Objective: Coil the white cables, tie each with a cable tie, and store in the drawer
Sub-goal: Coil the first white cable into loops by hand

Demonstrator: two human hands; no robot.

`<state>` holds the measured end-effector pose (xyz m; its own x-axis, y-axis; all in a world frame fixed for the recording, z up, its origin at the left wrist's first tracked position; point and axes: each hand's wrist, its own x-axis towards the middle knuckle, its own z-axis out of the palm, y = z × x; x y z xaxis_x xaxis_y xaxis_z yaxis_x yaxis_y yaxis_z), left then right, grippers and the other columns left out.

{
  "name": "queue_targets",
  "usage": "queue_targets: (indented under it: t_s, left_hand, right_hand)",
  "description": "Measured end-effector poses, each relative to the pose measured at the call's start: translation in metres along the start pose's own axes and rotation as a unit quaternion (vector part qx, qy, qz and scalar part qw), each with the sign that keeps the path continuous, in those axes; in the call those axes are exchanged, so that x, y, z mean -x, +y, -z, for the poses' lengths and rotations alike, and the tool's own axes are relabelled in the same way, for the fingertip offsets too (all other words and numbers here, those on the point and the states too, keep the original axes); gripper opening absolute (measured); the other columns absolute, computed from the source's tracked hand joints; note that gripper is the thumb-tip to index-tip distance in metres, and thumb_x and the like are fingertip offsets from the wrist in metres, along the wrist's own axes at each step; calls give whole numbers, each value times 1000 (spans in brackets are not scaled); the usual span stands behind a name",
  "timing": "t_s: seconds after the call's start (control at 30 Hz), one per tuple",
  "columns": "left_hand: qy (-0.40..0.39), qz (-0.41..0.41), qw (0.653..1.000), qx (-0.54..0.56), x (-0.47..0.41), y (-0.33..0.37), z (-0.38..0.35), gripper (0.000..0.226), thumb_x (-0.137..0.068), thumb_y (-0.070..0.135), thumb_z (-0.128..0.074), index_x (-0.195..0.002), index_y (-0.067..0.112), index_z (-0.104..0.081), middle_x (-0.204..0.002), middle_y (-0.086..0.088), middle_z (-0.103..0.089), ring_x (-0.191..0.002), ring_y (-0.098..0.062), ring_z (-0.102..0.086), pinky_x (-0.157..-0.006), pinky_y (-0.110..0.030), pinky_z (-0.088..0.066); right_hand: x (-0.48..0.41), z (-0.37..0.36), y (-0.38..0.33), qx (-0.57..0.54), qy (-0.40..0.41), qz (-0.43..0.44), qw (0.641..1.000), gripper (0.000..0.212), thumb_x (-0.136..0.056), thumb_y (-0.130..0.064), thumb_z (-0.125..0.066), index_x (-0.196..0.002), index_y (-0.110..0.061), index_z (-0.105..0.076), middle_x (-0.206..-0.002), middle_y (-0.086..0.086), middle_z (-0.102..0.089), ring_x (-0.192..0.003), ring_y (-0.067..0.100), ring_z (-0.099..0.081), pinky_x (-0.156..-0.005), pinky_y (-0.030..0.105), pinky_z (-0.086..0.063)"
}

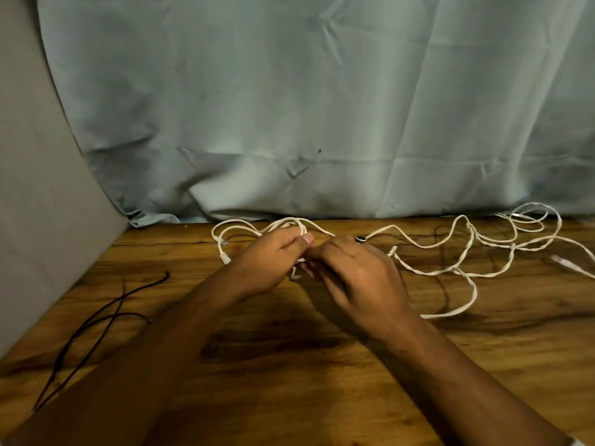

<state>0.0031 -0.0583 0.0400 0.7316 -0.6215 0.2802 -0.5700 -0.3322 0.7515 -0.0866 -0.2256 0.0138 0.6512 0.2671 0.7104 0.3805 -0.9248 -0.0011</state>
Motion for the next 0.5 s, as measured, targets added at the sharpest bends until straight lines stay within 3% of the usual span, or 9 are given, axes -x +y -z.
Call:
queue_targets:
  t_s: [0.07,0.17,0.3,0.5]
  left_hand:
    - [-47,11,999,18,2,4,1,39,-103,43,-41,-84,19,-64,-81,-3,-77,-89,-37,-66,-95,-55,-48]
    - [-81,32,996,30,1,4,4,39,-108,35,-41,-89,15,-68,-77,-5,-76,-91,-42,-66,-99,-58,-46]
    - [-93,10,995,23,1,10,9,39,-105,40,-43,-93,17,-72,-67,2,-68,-85,-32,-68,-97,-57,-50]
    - [-111,-10,990,86,5,28,21,38,-109,33,-41,-103,15,-74,-59,6,-48,-65,-14,-61,-85,-42,-51]
  right_hand:
    - [0,2,3,-1,20,-9,1000,27,-101,-27,-53,-116,-15,-72,-106,2,-70,-95,23,-66,-79,39,-53]
    - [1,5,10,5,50,-23,998,17,-98,-21,-63,-112,-16,-71,-102,2,-70,-92,21,-64,-77,36,-52]
    - [1,6,17,-13,83,-27,996,16,-99,-18,-67,-112,-14,-73,-103,3,-70,-92,23,-64,-78,38,-54]
    - [-6,9,24,-68,141,-41,987,20,-103,-18,-63,-120,-13,-73,-106,3,-68,-95,24,-64,-77,48,-52]
